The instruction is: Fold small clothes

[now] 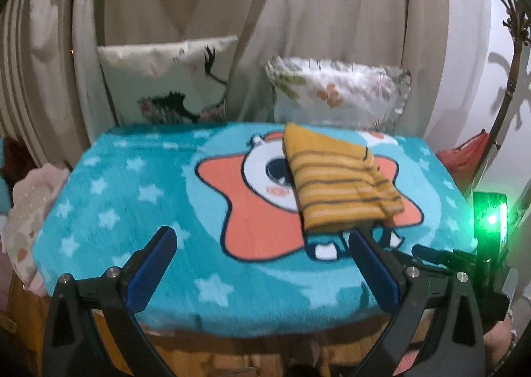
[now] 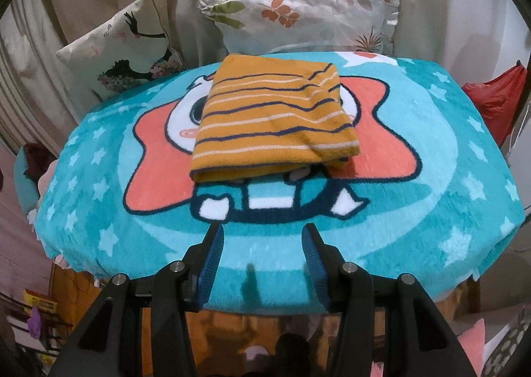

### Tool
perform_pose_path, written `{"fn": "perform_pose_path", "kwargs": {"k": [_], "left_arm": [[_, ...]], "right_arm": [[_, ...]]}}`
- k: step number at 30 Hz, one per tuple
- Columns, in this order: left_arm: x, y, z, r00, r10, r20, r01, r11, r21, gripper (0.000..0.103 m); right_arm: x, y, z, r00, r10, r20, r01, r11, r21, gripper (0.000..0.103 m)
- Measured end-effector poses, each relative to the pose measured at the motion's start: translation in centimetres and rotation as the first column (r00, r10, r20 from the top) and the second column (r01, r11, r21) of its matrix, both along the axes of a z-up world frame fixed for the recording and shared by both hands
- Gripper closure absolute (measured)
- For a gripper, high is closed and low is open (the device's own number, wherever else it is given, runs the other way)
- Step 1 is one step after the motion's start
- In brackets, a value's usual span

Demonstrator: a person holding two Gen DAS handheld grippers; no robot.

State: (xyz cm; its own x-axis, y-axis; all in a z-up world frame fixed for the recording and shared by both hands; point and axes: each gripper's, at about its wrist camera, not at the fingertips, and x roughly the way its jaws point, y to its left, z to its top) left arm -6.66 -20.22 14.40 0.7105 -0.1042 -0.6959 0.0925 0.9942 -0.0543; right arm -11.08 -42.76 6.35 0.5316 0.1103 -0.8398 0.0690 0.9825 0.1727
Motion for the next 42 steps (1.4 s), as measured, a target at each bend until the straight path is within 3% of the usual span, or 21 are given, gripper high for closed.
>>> {"fn": "perform_pose_path", "kwargs": {"k": [17, 28, 42], "left_arm": [[-0.2, -0.3, -3.9, 0.989, 0.011, -0.144, -0.008, 1.000, 0.020, 0.000], [0.2, -0.9, -6.2, 0.973, -0.013, -0.230, 0.021, 0.999, 0.035, 0.000], [0.4, -1.5, -7.4, 0.960, -0.024, -0.278, 0.034, 0.999, 0.032, 0.000]], "right_arm": [[-1.7, 1.5, -0.6, 0.999, 0.027, -0.021, -0.030, 0.990, -0.135, 0.042], [-1.9, 0.5, -1.7, 0.999, -0.007, -0.049, 0.000, 0.991, -0.137, 0.041], [-1.9, 0.4, -2.2, 0.998, -0.017, -0.058, 0.009, 0.991, -0.137, 0.041]]}}
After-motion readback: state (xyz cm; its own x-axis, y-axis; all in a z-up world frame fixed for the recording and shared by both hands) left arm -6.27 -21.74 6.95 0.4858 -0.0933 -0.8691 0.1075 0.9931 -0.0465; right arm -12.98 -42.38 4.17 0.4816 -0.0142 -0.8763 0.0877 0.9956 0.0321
